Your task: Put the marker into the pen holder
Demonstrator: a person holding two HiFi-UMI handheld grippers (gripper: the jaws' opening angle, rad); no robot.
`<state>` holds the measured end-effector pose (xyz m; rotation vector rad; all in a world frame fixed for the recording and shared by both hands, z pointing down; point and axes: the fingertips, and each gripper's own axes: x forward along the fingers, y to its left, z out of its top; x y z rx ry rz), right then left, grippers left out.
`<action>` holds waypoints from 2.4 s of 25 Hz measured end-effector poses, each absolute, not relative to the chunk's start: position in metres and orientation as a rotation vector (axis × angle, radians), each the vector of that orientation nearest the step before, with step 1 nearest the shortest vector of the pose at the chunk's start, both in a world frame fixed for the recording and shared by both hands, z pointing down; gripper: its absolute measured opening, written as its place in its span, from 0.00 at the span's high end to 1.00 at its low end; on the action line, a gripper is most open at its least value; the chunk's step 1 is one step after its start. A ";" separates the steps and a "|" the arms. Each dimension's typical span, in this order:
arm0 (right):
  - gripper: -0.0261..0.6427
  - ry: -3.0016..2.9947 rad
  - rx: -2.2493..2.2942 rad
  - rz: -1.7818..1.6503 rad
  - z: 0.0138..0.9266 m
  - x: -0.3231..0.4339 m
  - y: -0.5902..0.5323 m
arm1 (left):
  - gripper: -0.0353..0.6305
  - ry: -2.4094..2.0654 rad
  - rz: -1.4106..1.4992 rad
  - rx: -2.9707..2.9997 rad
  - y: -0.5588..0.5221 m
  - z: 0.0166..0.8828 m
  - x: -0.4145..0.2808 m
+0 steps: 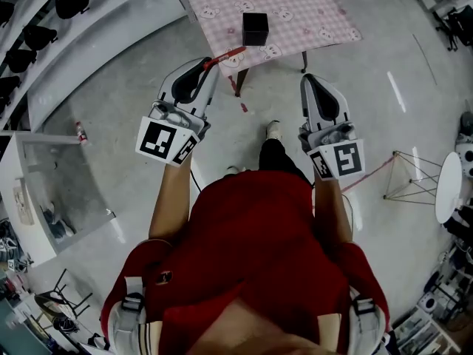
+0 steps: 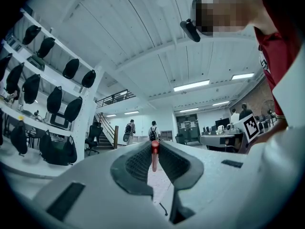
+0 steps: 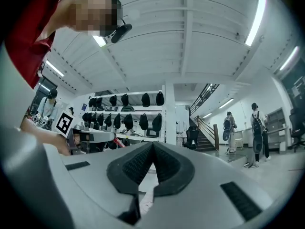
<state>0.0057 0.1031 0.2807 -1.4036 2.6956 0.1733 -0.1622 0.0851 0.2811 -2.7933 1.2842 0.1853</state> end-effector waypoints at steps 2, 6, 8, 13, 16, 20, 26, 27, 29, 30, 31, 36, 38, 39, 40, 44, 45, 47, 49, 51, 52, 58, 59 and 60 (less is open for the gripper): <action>0.96 2.706 -1.392 0.182 0.284 0.012 0.083 | 0.87 1.293 0.168 -2.797 0.065 0.286 -0.156; 0.96 2.730 -1.353 0.170 0.289 0.027 0.042 | 0.87 1.336 0.096 -2.795 0.027 0.296 -0.143; 0.96 2.738 -1.334 0.165 0.293 0.037 0.019 | 0.87 1.363 0.060 -2.796 0.007 0.304 -0.135; 0.96 2.754 -1.291 0.143 0.299 0.066 -0.031 | 0.87 1.410 -0.017 -2.792 -0.041 0.318 -0.110; 0.96 2.766 -1.263 0.127 0.302 0.081 -0.057 | 0.87 1.434 -0.067 -2.794 -0.067 0.329 -0.097; 0.96 2.776 -1.230 0.110 0.307 0.103 -0.088 | 0.87 1.486 -0.127 -2.784 -0.098 0.345 -0.084; 0.96 2.792 -1.189 0.078 0.313 0.127 -0.123 | 0.87 1.553 -0.227 -2.777 -0.130 0.366 -0.069; 0.96 2.797 -1.182 0.074 0.313 0.129 -0.127 | 0.87 1.562 -0.244 -2.776 -0.135 0.370 -0.068; 0.96 2.805 -1.169 0.068 0.316 0.133 -0.135 | 0.87 1.576 -0.279 -2.776 -0.143 0.378 -0.066; 0.96 2.807 -1.167 0.063 0.317 0.134 -0.138 | 0.87 1.580 -0.297 -2.778 -0.146 0.382 -0.065; 0.96 2.808 -1.168 0.057 0.318 0.135 -0.141 | 0.87 1.582 -0.316 -2.782 -0.149 0.386 -0.064; 0.96 2.820 -1.172 0.041 0.318 0.133 -0.150 | 0.87 1.577 -0.391 -2.805 -0.164 0.403 -0.067; 0.96 2.825 -1.186 0.038 0.319 0.131 -0.151 | 0.87 1.561 -0.409 -2.815 -0.171 0.408 -0.068; 0.96 2.825 -1.198 0.035 0.320 0.131 -0.152 | 0.87 1.550 -0.420 -2.823 -0.175 0.411 -0.068; 0.96 2.823 -1.214 0.031 0.321 0.131 -0.153 | 0.87 1.537 -0.432 -2.832 -0.178 0.415 -0.067; 0.96 2.808 -1.271 0.019 0.319 0.130 -0.159 | 0.87 1.486 -0.492 -2.875 -0.190 0.431 -0.068; 0.96 2.806 -1.281 0.021 0.318 0.129 -0.160 | 0.87 1.475 -0.502 -2.886 -0.193 0.435 -0.068; 0.96 2.800 -1.306 0.020 0.317 0.129 -0.162 | 0.87 1.454 -0.517 -2.910 -0.198 0.441 -0.068; 0.96 2.795 -1.332 0.012 0.318 0.129 -0.165 | 0.87 1.432 -0.536 -2.931 -0.203 0.449 -0.067; 0.96 2.793 -1.351 0.006 0.320 0.129 -0.168 | 0.87 1.411 -0.559 -2.945 -0.209 0.456 -0.066; 0.96 2.792 -1.360 0.003 0.320 0.127 -0.170 | 0.87 1.403 -0.571 -2.951 -0.212 0.460 -0.067; 0.96 2.788 -1.410 -0.014 0.325 0.116 -0.178 | 0.87 1.370 -0.627 -2.978 -0.226 0.480 -0.079; 0.96 2.789 -1.416 -0.017 0.326 0.115 -0.179 | 0.87 1.362 -0.641 -2.983 -0.227 0.484 -0.079; 0.96 2.790 -1.421 -0.020 0.327 0.115 -0.180 | 0.87 1.354 -0.656 -2.989 -0.229 0.488 -0.079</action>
